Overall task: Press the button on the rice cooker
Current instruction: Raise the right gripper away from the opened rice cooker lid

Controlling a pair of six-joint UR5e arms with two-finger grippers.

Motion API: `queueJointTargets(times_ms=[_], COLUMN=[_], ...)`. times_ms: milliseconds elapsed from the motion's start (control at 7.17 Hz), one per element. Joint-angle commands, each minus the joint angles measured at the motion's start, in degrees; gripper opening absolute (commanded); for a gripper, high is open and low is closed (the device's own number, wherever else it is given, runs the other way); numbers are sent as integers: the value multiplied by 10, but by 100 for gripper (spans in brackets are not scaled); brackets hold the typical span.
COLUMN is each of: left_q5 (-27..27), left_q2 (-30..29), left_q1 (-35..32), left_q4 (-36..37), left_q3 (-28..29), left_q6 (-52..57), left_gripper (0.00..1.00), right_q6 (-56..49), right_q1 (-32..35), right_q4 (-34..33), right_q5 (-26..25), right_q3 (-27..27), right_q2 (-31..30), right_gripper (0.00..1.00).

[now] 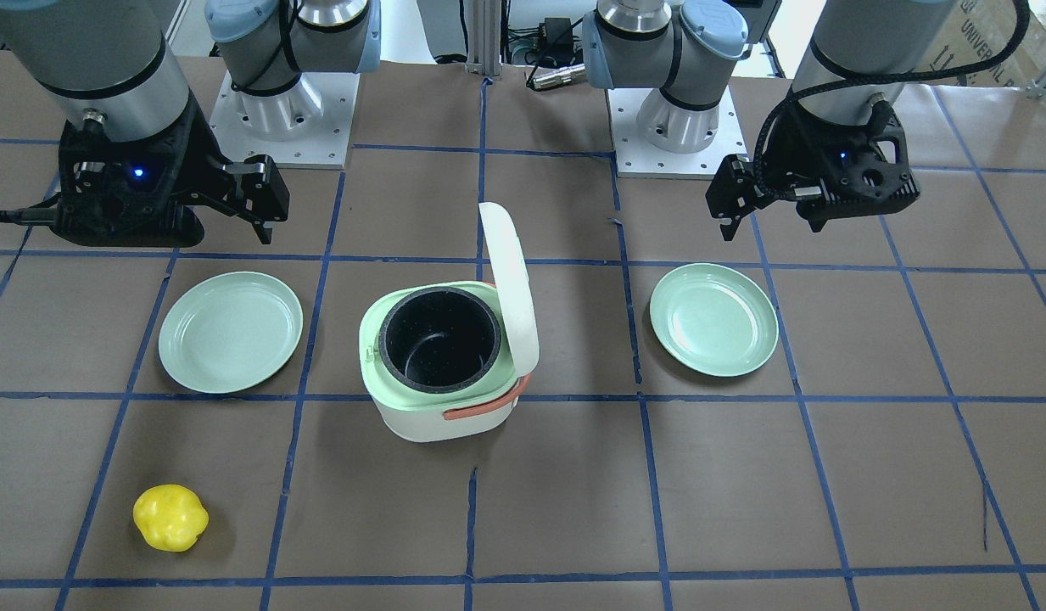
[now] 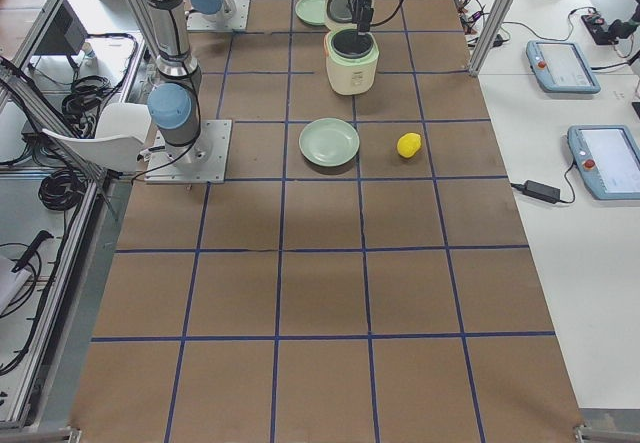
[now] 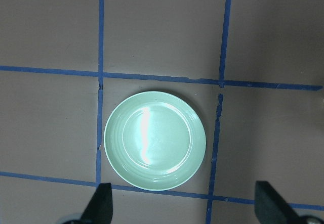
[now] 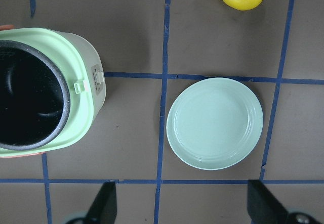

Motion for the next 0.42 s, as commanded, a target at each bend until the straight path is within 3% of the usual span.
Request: queueJointTargets(times_ms=[0,279], left_q5=[0,-1], left_q2=[0,0], left_q1=[0,0], left_q4=[0,0], left_q3=[0,0], left_q6=[0,0], left_gripper=[100,100], right_q6=[-16,-23], right_q1=[-21,-28], right_q4=[-5,-7], right_q5=[3,15], right_q3=[5,5], right_q2=[-2,-2], right_gripper=[94,96])
